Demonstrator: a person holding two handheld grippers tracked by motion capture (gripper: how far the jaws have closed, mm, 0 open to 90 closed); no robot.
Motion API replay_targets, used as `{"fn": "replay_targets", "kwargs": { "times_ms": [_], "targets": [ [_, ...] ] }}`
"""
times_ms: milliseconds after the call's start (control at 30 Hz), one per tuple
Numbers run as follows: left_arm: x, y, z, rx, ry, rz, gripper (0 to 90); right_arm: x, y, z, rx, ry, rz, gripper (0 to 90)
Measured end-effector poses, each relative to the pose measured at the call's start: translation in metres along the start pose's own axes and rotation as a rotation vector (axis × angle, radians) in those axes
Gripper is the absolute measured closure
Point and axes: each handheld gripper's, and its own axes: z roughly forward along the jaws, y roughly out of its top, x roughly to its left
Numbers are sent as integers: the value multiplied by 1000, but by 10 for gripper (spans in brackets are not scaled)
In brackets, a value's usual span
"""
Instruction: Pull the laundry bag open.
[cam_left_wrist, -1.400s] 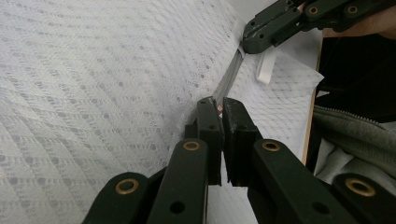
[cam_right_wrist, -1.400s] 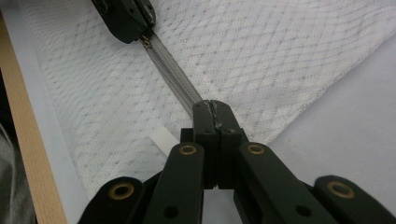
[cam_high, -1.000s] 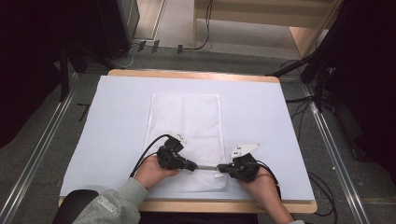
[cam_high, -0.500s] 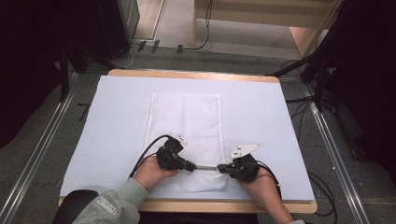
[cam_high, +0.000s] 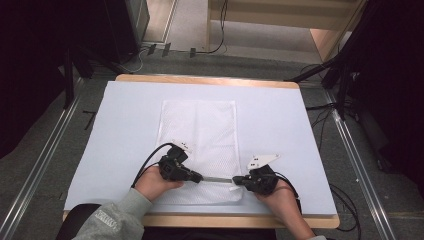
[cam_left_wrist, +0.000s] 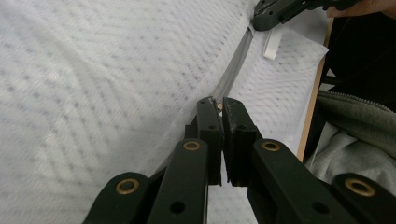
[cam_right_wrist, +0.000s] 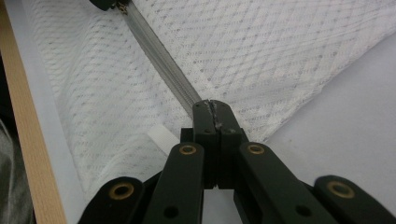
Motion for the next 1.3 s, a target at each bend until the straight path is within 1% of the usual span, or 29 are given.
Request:
{"fn": "replay_targets", "kwargs": {
  "times_ms": [33,67,100,133,167,200,233,267,333,367,400,500,533,600,633,733,767,800,833,867,900,933,1000,1033,1067,1100,1133,1267,1300],
  "targets": [
    [0,-1,-1,-13,-9,-7,881,0,0,0,0,0,0,900],
    [0,-2,-2,-4,-13,-4,881,0,0,0,0,3,2,900],
    [-1,-2,-2,3,-3,11,881,0,0,0,0,3,2,900],
    [-1,-3,-2,-1,-7,6,881,0,0,0,-1,3,2,900],
    [-1,-2,-2,9,-2,7,881,0,0,0,-1,3,2,900],
    [0,-3,-4,-7,-4,8,881,0,0,0,0,3,2,900],
    [1,-2,-4,-3,-14,1,881,0,0,0,-1,3,2,900],
    [0,-2,-4,2,4,7,881,0,0,0,0,3,2,900],
    [1,-3,-5,4,-11,-1,881,0,0,0,-1,2,2,900],
    [1,-3,-5,-6,-3,-9,882,0,0,0,-1,2,2,900],
    [1,-3,-5,-1,-9,-8,881,0,0,0,-2,2,2,900],
    [1,-4,-7,-6,14,-6,881,0,0,0,-1,3,3,900],
    [1,-5,-8,-15,21,-9,882,0,0,0,-1,4,1,900],
    [3,-7,-9,-8,15,-22,882,1,0,0,0,3,-3,900],
    [5,-8,-10,-12,-1,-39,882,1,0,1,0,-1,-3,900],
    [3,-9,-9,-2,4,-28,882,1,0,1,3,-1,-6,900],
    [2,-10,-10,-13,3,-29,882,2,0,1,2,-2,-9,900],
    [3,-10,-10,-8,-1,-29,882,2,1,1,4,-4,-17,900],
    [4,-11,-11,-6,7,-27,882,3,1,1,9,-9,-18,900],
    [7,-12,-14,-9,13,-40,882,3,1,1,7,-9,-25,900],
    [9,-13,-16,-3,9,-49,882,3,1,1,8,-9,-23,900],
    [11,-15,-19,-5,22,-52,882,3,1,1,10,-8,-20,900],
    [14,-20,-26,0,25,-61,881,2,1,1,9,-7,-22,900],
    [16,-24,-29,-6,28,-71,881,3,1,1,10,-8,-22,900],
    [18,-26,-33,-4,23,-78,881,3,1,1,9,-7,-23,900],
    [19,-29,-35,-12,33,-83,881,3,1,1,9,-7,-22,900],
    [21,-31,-38,-13,27,-86,881,2,1,1,9,-7,-22,900],
    [22,-36,-45,-12,47,-78,881,1,1,1,6,-2,-19,900],
    [22,-37,-46,-14,46,-77,881,1,1,1,5,-1,-18,900]
  ]
}}
